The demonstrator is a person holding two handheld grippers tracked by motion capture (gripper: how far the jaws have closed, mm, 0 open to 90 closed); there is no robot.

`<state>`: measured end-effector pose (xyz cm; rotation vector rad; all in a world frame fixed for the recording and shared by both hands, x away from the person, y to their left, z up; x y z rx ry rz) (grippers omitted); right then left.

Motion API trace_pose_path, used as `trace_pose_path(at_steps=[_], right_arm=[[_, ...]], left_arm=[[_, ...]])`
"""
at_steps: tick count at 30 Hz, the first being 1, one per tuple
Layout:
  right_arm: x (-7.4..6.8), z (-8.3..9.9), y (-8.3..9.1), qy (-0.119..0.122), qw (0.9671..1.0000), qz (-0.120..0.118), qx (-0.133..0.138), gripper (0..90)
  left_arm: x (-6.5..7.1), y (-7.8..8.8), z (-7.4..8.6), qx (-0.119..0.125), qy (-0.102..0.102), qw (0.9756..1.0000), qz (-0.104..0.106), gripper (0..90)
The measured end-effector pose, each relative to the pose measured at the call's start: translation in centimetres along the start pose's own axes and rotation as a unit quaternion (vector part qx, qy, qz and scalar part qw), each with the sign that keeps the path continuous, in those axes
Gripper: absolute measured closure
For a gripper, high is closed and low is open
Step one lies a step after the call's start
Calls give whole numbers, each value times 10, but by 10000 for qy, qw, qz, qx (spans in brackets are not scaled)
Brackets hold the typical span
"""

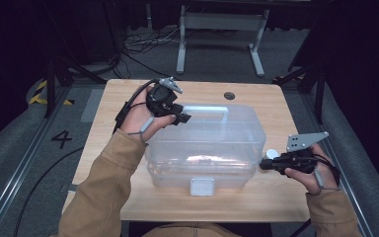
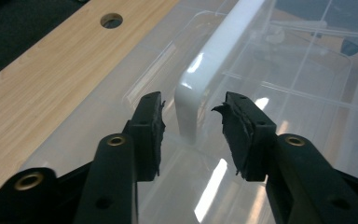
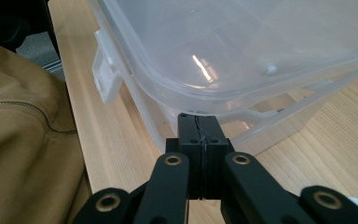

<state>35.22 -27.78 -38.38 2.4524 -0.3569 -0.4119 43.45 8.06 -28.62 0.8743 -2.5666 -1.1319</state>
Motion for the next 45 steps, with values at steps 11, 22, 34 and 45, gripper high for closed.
trace_pose_path(at_steps=[11,22,34,45], right_arm=[[3,-7,1,48,9999,43,137,900],[5,-17,9,132,9985,246,475,900],[12,-30,13,73,9961,533,703,900],[15,-42,18,-97,9896,718,1243,900]], left_arm=[[-1,32,9,339,186,9992,-52,626],[0,62,14,608,302,9977,-6,717],[14,85,31,692,314,9971,104,720],[28,89,44,736,297,9964,299,724]])
Point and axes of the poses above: each handheld gripper's, and its own axes: y roughly backward along the jaws, z roughly out of its underside, x roughly to its right, the point moved 3 cm from there along -y, roughly forward along the jaws, and after that the axes turned 7 degrees about -z, right-handed, at the moved point
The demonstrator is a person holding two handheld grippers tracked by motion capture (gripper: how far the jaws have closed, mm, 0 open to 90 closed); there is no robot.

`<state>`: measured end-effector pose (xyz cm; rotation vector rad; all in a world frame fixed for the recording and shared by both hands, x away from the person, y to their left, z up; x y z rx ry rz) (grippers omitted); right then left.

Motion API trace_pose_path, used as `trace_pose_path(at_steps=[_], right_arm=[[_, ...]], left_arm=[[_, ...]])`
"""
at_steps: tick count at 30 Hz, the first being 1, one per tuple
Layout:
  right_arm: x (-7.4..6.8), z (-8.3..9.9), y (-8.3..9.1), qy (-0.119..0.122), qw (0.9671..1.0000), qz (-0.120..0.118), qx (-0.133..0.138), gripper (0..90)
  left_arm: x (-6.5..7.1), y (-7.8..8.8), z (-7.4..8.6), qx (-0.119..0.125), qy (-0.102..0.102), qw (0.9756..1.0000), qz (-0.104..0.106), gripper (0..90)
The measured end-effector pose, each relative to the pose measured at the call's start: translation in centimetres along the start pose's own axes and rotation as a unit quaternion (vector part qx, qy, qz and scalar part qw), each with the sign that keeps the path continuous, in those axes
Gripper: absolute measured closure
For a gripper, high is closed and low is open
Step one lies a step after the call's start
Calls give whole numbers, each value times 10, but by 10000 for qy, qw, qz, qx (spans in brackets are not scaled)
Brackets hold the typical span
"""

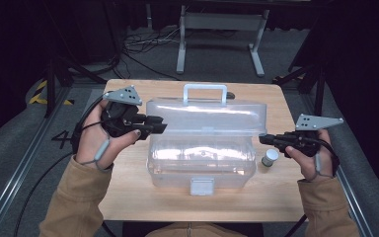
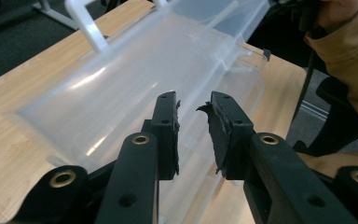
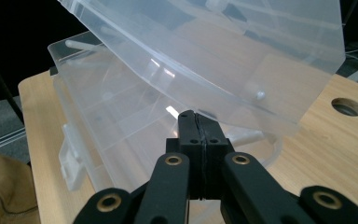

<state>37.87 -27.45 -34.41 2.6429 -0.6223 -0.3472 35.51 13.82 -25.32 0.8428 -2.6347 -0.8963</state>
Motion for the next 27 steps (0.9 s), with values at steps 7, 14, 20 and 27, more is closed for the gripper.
trace_pose_path(at_steps=[7,14,20,27], right_arm=[[1,-4,1,1,9994,178,287,900],[0,-5,0,-34,9984,322,469,900],[-1,-4,0,-17,9981,376,496,900],[-2,-3,0,40,9976,422,545,900]], left_arm=[[5,-5,11,3,28,10000,66,726],[1,-21,29,110,89,9998,117,731],[-8,-32,41,295,199,9992,-164,746],[-18,-42,51,498,378,9977,-247,772]])
Point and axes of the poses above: each handheld gripper's, and its own axes: y roughly backward along the jaws, z roughly out of its underside, x roughly to its right, the point moved 3 cm from there along -y, roughly forward along the jaws, and after that the axes turned 7 degrees about -z, right-handed, at the moved point
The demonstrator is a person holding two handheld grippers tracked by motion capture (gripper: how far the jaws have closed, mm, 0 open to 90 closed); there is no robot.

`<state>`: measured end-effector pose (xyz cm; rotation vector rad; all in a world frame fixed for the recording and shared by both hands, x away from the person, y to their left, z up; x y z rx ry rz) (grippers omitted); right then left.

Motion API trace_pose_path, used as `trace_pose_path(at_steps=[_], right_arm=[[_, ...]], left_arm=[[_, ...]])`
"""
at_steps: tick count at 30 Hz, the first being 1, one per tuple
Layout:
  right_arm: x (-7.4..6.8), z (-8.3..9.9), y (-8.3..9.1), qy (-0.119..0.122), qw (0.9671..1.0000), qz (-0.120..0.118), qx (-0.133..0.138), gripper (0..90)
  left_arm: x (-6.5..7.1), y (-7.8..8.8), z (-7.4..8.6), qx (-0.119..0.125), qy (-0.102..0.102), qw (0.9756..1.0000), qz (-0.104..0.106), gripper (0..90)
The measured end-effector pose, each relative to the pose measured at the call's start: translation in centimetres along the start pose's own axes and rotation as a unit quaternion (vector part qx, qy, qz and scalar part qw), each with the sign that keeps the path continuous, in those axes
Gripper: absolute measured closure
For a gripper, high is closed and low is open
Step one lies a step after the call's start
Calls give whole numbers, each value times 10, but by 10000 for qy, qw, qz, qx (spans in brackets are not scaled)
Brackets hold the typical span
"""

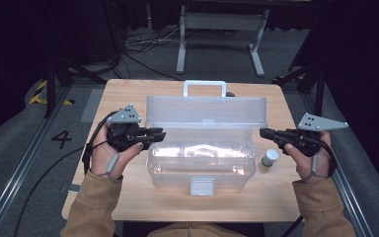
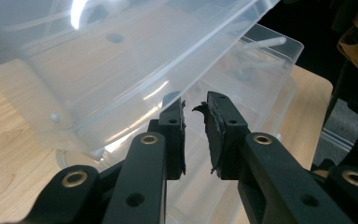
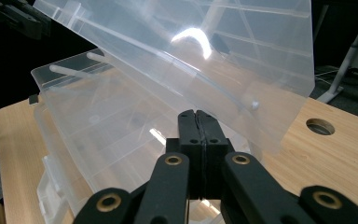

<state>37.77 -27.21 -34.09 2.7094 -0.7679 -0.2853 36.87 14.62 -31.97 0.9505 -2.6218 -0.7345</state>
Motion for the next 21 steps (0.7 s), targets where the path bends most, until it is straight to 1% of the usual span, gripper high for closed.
trace_pose_path(at_steps=[3,6,8,10,12,14,17,18,19,21], right_arm=[[0,0,0,-3,10000,6,15,900],[-1,1,0,27,10000,24,13,900],[-1,1,0,39,10000,19,26,900],[-1,2,0,39,10000,24,33,900],[-1,2,0,55,10000,39,37,900],[-1,2,0,54,10000,34,44,900],[-1,2,-1,56,10000,21,43,900],[-1,2,-2,63,10000,22,45,900],[-1,2,-2,63,10000,22,45,900],[-2,2,-2,51,10000,9,25,900]], left_arm=[[-4,-4,3,-24,46,9999,-119,775],[-9,-8,7,-53,49,9998,-159,771],[-11,-10,9,-38,90,9998,-195,780],[-13,-11,11,-8,147,9996,-230,787],[-16,-12,13,35,155,9995,-270,796],[-19,-13,15,87,214,9991,-349,808],[-22,-14,16,155,342,9986,-371,814],[-22,-15,17,196,372,9983,-402,830],[-22,-15,17,196,372,9983,-402,838],[-25,-16,17,258,363,9979,-474,853]])
Point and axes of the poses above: each handheld gripper's, and its own axes: y roughly backward along the jaws, z roughly out of its underside, x roughly to its right, the point moved 3 cm from there along -y, roughly forward along the jaws, and after that the axes turned 7 degrees about -z, right-handed, at the moved point
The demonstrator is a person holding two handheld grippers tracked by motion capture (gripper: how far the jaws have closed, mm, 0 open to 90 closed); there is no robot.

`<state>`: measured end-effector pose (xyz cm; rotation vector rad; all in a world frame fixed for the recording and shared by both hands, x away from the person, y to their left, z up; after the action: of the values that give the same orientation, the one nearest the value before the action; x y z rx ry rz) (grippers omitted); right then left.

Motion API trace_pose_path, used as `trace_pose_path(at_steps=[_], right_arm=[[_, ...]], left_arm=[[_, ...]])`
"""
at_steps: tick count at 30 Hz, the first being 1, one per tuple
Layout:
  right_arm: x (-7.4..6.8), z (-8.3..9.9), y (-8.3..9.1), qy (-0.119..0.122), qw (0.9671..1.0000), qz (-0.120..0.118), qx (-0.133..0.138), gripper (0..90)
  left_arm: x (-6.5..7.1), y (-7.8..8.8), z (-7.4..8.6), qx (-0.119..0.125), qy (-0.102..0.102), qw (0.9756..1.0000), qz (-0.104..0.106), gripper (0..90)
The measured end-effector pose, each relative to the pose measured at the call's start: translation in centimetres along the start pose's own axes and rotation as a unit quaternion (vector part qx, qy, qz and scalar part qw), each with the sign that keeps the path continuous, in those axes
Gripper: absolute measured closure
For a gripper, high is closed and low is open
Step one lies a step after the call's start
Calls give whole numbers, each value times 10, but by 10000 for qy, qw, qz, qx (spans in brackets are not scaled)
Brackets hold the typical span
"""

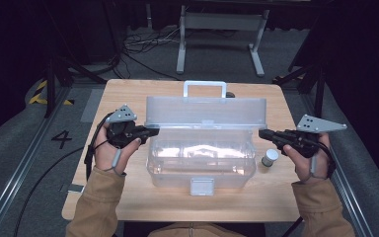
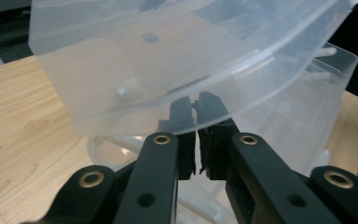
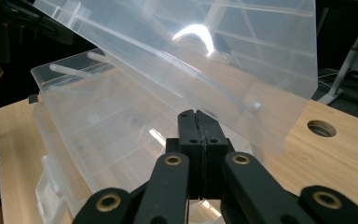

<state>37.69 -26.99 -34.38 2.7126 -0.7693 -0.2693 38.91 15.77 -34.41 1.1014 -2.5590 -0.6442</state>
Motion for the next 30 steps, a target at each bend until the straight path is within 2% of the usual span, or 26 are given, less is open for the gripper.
trace_pose_path(at_steps=[6,14,16,19,21,22,24,26,27,28,29,30], right_arm=[[-2,1,-1,15,10000,-39,24,900],[-1,7,4,73,9999,112,-57,881],[-1,8,5,100,9998,181,-82,837],[-1,10,3,448,9986,288,-29,756],[0,12,2,481,9984,303,44,709],[0,12,2,473,9983,325,69,686],[2,15,3,448,9977,515,-10,676],[3,16,3,393,9978,536,-60,677],[3,18,3,115,9987,491,-103,667],[4,19,4,44,9988,481,-78,652],[4,19,4,138,9980,617,-60,557],[5,19,4,251,9961,848,-53,529]], left_arm=[[-5,0,0,60,41,10000,15,886],[-9,0,-3,86,29,9999,79,893],[-10,0,-4,75,39,9999,105,893],[-10,-1,-7,89,22,9999,105,892],[-12,-1,-9,102,28,9999,116,892],[-12,-1,-9,102,28,9999,116,892],[-14,-2,-11,144,42,9998,141,892],[-14,-2,-11,153,15,9998,127,892],[-14,-2,-12,158,23,9998,131,892],[-15,-3,-12,164,19,9998,120,892],[-15,-3,-13,167,21,9998,118,892],[-15,-3,-13,170,24,9998,118,892]])
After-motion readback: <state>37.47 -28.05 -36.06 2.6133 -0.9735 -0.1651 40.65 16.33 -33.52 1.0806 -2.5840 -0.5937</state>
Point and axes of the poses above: each handheld gripper's, and its own axes: y roughly backward along the jaws, z roughly out of its underside, x roughly to its right, the point moved 3 cm from there along -y, roughly forward along the jaws, and after that the axes turned 7 degrees about -z, right-handed, at the moved point
